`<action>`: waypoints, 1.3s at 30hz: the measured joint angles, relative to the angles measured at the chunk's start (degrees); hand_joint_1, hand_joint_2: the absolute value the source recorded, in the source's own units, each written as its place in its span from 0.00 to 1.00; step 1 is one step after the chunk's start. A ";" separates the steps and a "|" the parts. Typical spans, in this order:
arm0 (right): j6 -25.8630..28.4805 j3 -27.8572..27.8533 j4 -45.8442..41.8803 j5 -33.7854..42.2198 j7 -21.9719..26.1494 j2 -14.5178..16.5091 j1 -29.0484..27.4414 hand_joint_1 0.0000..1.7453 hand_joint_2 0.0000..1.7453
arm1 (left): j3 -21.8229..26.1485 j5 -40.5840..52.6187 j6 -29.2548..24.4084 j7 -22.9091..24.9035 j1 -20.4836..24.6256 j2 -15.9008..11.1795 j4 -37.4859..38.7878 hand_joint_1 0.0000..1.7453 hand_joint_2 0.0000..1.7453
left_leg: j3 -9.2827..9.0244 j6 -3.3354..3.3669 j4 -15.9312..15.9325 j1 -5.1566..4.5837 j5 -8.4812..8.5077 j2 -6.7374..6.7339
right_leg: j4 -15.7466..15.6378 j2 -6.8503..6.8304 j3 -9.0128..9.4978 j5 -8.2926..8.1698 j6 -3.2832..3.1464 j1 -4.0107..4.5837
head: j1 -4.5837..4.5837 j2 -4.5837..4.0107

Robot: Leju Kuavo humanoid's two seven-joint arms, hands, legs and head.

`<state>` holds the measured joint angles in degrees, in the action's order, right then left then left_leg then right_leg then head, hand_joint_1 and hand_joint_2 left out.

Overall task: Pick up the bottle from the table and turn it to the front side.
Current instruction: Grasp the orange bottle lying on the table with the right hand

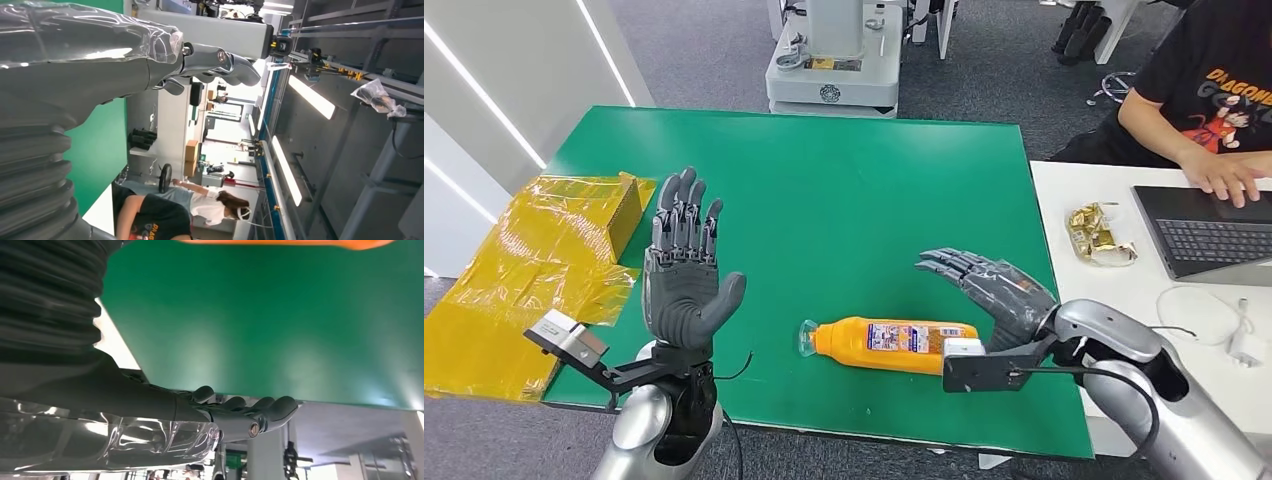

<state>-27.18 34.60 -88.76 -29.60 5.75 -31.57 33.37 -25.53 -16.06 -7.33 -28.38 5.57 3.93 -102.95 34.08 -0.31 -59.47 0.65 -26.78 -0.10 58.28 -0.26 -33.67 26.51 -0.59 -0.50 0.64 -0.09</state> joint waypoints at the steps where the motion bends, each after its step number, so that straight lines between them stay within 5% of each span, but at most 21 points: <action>1: -0.54 0.79 1.06 0.53 -0.02 -0.36 1.21 0.00 1.00 | 0.00 0.15 -0.12 -0.19 0.02 -0.09 0.00 0.00 1.00 | 0.01 0.00 0.00 0.00 0.00 0.01 | 0.00 0.00 0.00 0.00 0.00 0.00 | 0.01 0.00; 8: -5.12 9.79 10.01 5.46 1.21 -2.16 9.66 0.00 1.00 | 0.00 -0.67 -1.72 -1.29 0.82 -0.77 0.04 0.00 1.00 | 0.06 0.00 0.01 0.00 -0.01 0.01 | 0.00 0.01 -0.03 0.02 0.02 0.00 | 0.00 0.00; 20: -4.57 24.91 23.47 10.27 6.97 0.48 18.43 0.00 1.00 | 0.00 -3.33 -3.85 -2.85 2.18 -1.57 0.32 0.00 1.00 | 0.06 -0.01 0.01 0.00 0.00 0.04 | 0.01 -0.04 -0.02 0.02 0.01 0.01 | 0.00 0.00; 39: 14.36 33.34 30.96 -2.49 12.01 3.73 17.91 0.00 1.00 | 0.00 -3.28 -4.49 -3.04 2.58 -1.77 0.39 0.00 1.00 | 0.05 0.00 0.00 0.00 0.00 0.05 | 0.00 -0.06 -0.03 0.02 0.01 0.01 | 0.01 0.00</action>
<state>-12.82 67.94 -57.80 -32.09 17.76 -27.84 51.27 -25.53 -19.34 -11.82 -31.42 8.15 2.16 -102.55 34.13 -0.32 -59.46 0.65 -26.78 -0.05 58.27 -0.31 -33.70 26.52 -0.58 -0.49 0.65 -0.09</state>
